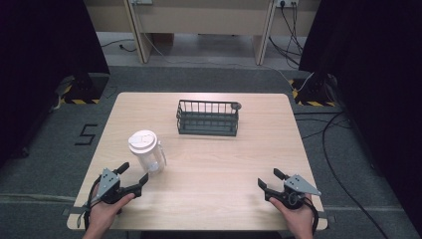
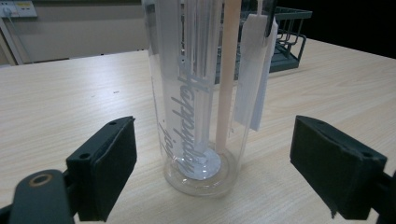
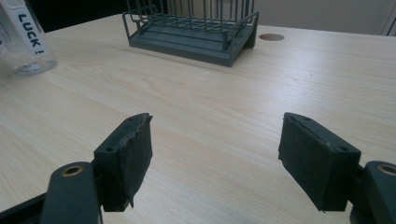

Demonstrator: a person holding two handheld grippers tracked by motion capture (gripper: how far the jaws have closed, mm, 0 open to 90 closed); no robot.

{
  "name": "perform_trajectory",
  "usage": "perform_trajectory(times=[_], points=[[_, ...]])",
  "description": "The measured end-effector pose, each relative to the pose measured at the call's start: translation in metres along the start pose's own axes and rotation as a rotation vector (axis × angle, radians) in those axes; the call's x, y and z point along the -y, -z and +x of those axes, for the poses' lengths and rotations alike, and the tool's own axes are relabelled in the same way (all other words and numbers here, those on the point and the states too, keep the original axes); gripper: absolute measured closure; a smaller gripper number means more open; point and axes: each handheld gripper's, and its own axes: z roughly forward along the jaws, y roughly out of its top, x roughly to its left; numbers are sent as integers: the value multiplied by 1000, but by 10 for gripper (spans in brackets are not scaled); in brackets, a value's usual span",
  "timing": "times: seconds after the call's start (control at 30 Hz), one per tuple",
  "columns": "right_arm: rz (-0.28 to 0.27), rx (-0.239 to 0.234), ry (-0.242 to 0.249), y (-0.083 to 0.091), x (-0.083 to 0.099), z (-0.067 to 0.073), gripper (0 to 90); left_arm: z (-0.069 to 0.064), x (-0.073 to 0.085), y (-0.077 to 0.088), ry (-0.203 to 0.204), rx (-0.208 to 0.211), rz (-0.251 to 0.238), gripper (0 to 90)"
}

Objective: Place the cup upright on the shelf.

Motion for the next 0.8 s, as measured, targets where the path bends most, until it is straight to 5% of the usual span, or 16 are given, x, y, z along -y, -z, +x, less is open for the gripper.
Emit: perform_trajectory(times=[0.8], points=[[1, -1, -38, 0, 0, -3, 254, 4, -8, -40, -3, 19, 4, 141]])
